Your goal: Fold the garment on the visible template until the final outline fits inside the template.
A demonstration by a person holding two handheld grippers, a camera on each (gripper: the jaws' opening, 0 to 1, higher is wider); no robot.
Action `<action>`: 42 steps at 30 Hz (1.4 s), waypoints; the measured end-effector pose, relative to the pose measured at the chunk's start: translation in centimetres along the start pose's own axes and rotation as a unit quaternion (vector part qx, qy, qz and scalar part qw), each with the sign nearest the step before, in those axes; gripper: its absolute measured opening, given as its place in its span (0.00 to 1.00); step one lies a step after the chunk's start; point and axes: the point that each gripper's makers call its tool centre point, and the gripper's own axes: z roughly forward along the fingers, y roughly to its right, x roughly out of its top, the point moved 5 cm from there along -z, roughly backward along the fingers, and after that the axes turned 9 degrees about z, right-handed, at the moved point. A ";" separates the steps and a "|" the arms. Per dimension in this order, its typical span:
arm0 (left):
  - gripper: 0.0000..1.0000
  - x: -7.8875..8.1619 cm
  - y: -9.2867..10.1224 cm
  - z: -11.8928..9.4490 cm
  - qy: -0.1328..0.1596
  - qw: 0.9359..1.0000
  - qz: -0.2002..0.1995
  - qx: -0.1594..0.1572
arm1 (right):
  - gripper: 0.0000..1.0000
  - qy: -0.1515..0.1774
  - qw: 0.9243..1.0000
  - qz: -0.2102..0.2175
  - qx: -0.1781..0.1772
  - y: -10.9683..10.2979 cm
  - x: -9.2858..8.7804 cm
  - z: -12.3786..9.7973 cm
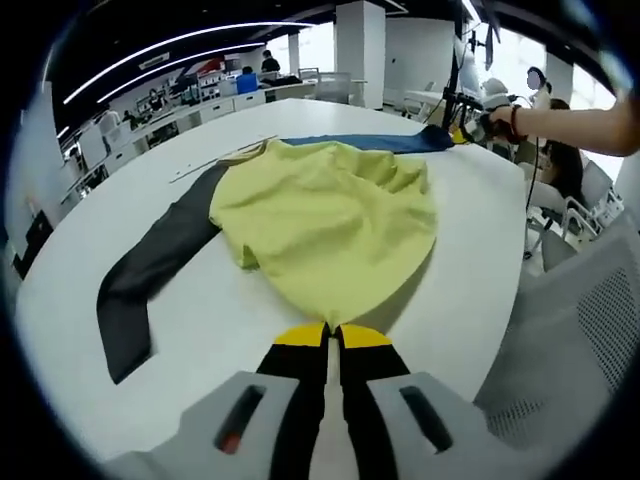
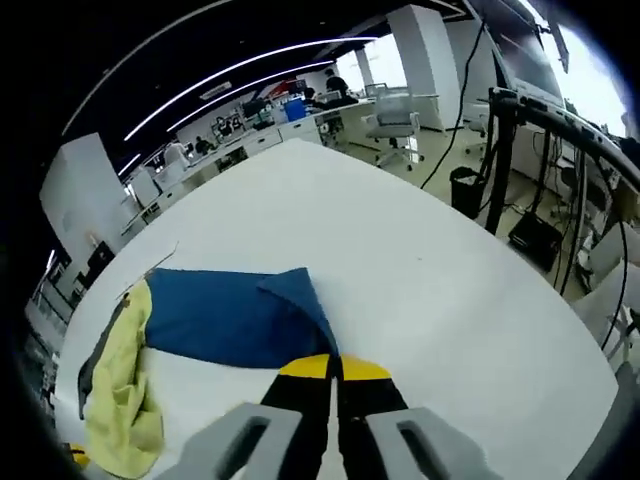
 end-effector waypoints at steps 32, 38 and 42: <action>0.00 -0.8 -1.2 -0.6 -0.018 0.999 0.019 0.033 | 0.30 -0.086 0.954 -0.230 0.174 -10.4 -5.2 -0.7; 0.00 -1.6 -1.0 -0.2 -0.036 0.998 0.035 0.034 | 0.29 -0.102 0.943 -0.243 0.203 -12.6 -6.5 -0.7; 0.02 -1.7 -1.3 -0.4 -0.023 0.999 0.006 0.036 | 0.29 -0.111 0.938 -0.249 0.214 -13.6 -7.3 -0.6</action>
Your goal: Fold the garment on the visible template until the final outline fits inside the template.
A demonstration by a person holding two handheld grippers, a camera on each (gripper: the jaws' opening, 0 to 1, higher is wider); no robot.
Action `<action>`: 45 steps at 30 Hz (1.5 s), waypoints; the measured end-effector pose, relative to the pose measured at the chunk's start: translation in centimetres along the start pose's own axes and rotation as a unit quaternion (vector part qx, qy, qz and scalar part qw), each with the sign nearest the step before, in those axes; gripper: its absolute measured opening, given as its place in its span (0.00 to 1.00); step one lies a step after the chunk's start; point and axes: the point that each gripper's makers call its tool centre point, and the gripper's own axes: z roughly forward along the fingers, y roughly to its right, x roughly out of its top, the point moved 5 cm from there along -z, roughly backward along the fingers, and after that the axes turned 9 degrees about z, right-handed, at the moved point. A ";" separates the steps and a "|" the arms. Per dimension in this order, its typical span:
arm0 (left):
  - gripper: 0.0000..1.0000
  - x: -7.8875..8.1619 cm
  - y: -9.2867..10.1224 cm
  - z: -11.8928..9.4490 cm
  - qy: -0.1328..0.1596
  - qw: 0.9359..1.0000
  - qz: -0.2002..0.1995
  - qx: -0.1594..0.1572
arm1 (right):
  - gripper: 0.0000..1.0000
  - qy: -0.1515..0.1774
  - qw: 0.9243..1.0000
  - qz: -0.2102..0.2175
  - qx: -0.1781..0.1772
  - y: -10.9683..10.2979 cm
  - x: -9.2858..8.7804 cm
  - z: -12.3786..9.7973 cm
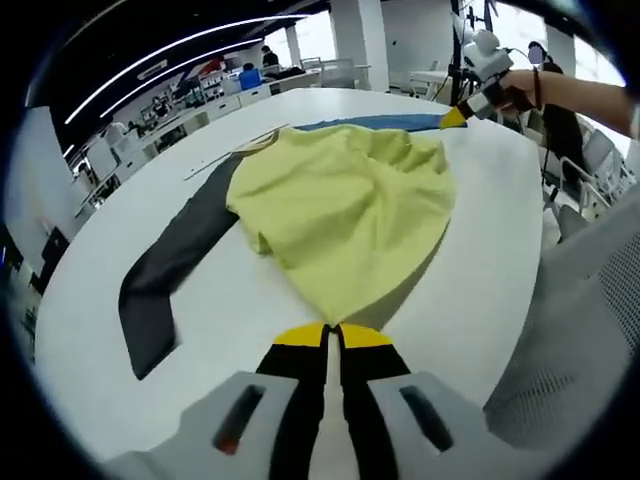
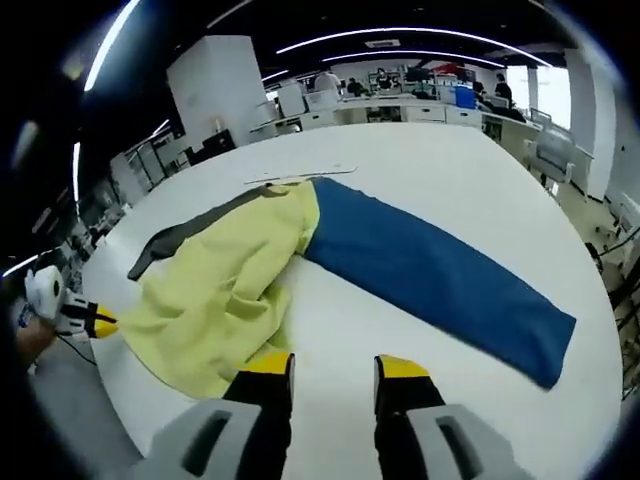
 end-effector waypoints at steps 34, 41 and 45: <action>0.22 -0.1 -1.8 -2.3 0.033 0.998 -0.049 0.025 | 0.22 -0.029 0.995 -0.011 0.098 -7.6 1.4 5.1; 0.20 -0.6 -2.1 -2.6 0.034 0.998 -0.053 0.030 | 0.29 -0.030 0.994 -0.063 0.089 -10.3 1.8 6.7; 0.19 -0.8 -2.2 -2.7 0.034 0.997 -0.056 0.032 | 0.37 -0.038 0.992 -0.086 0.081 -11.6 1.6 7.7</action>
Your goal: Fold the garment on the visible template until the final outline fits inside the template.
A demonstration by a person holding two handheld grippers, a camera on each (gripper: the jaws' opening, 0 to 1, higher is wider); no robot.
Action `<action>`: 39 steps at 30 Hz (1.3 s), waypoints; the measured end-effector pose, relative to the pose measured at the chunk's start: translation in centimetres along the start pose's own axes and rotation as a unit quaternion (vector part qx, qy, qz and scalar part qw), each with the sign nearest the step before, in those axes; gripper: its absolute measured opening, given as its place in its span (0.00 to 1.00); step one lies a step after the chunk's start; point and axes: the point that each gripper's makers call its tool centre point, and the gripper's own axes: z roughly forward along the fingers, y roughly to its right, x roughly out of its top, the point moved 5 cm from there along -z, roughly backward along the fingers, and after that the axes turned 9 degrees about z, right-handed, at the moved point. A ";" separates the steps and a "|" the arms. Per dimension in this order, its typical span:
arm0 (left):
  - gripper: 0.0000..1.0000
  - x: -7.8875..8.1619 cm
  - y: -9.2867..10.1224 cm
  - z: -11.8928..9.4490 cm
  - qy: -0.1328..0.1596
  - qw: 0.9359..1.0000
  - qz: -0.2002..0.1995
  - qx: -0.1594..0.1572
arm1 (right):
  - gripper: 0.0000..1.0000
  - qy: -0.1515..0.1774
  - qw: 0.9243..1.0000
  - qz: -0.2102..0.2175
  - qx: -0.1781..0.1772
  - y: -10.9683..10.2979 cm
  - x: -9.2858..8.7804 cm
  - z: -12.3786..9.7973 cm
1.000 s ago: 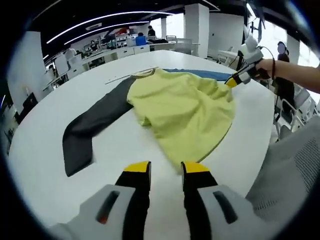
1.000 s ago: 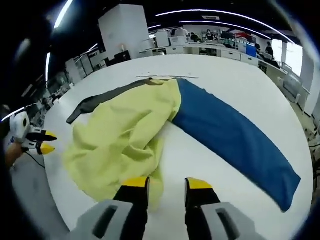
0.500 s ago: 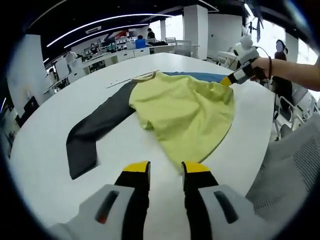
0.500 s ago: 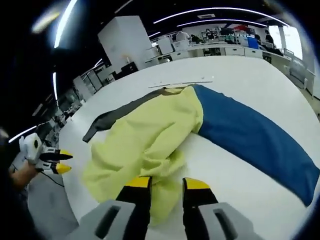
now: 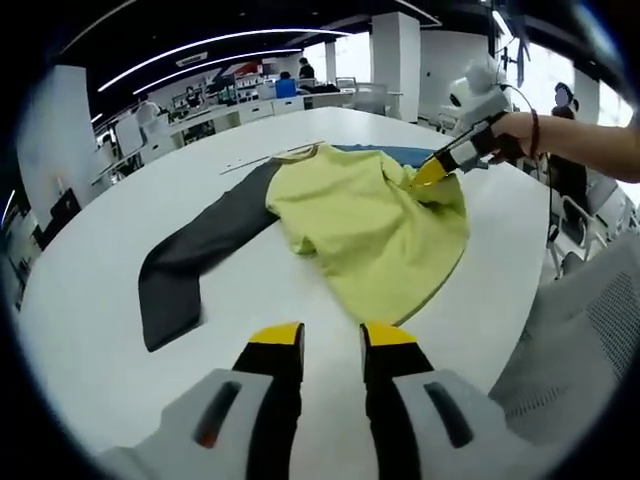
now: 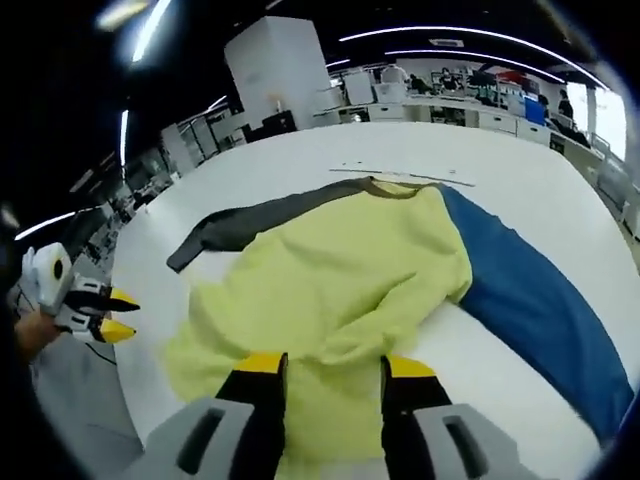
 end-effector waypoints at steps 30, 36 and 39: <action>0.16 0.1 0.2 0.2 0.003 1.000 -0.001 0.004 | 0.39 -0.021 0.999 0.016 -0.029 -2.1 -0.9 1.3; 0.18 0.1 0.0 0.0 0.003 1.000 -0.003 0.009 | 0.39 0.000 0.998 0.055 -0.011 -0.6 -0.3 -2.2; 0.18 0.0 0.0 0.0 0.004 1.000 -0.006 0.009 | 0.38 0.005 0.998 0.055 -0.021 0.6 -0.4 -3.1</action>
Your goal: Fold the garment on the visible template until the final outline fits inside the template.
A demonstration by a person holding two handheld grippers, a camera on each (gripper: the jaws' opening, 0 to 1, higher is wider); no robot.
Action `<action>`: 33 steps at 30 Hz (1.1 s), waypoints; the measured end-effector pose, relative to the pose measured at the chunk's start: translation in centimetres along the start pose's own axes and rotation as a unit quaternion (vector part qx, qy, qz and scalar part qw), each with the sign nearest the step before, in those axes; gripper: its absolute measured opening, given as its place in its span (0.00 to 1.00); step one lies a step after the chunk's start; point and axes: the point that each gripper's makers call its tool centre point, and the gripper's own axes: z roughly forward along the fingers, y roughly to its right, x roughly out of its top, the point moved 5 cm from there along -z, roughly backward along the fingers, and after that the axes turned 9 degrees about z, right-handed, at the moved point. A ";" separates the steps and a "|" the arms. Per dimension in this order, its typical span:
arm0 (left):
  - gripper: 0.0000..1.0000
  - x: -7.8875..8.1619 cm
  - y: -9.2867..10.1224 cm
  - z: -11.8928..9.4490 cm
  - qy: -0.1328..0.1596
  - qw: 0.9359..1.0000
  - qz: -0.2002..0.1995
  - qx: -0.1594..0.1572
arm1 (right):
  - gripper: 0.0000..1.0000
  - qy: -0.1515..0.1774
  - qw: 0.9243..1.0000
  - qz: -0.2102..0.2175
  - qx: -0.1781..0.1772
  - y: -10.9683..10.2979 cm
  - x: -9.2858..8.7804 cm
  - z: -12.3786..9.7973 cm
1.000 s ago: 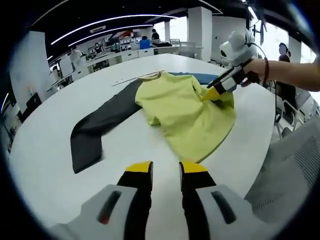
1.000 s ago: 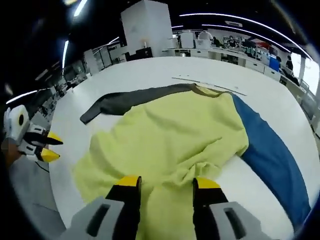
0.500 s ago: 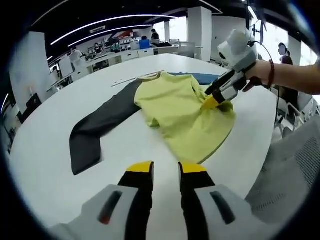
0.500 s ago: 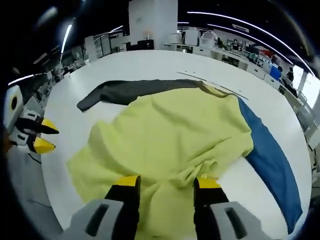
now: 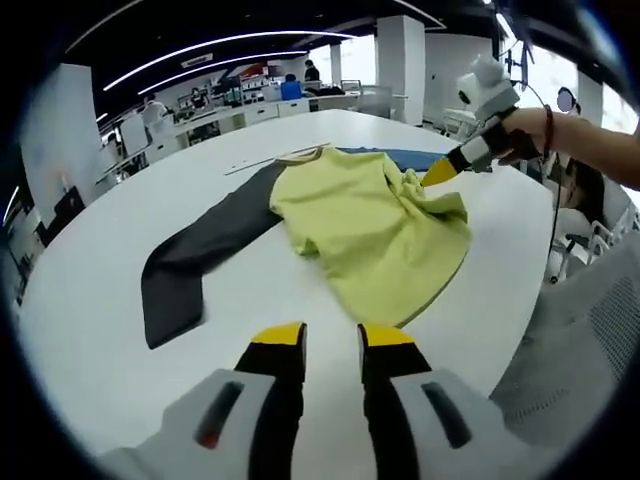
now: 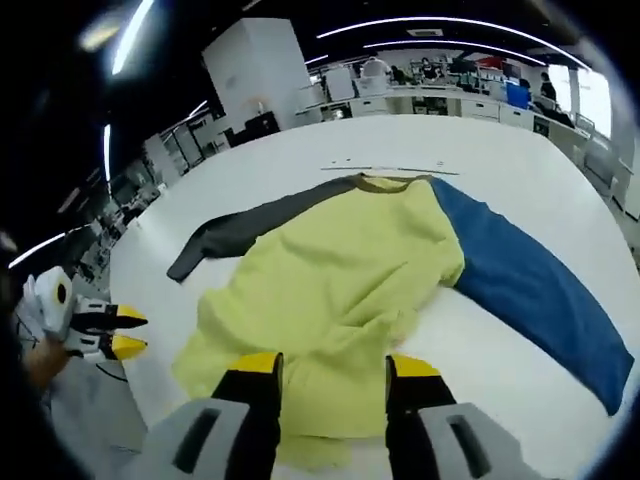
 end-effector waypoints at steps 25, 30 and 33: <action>0.14 0.2 2.1 2.9 -0.034 0.999 -0.010 -0.007 | 0.20 -0.052 0.996 -0.053 -0.052 2.9 -3.7 0.1; 0.13 0.0 2.5 3.7 -0.051 0.999 -0.008 -0.005 | 0.17 -0.057 0.995 -0.057 -0.058 2.6 -4.3 0.5; 0.12 0.1 2.7 4.0 -0.051 0.999 -0.001 -0.005 | 0.17 -0.053 0.995 -0.058 -0.066 2.5 -4.4 0.6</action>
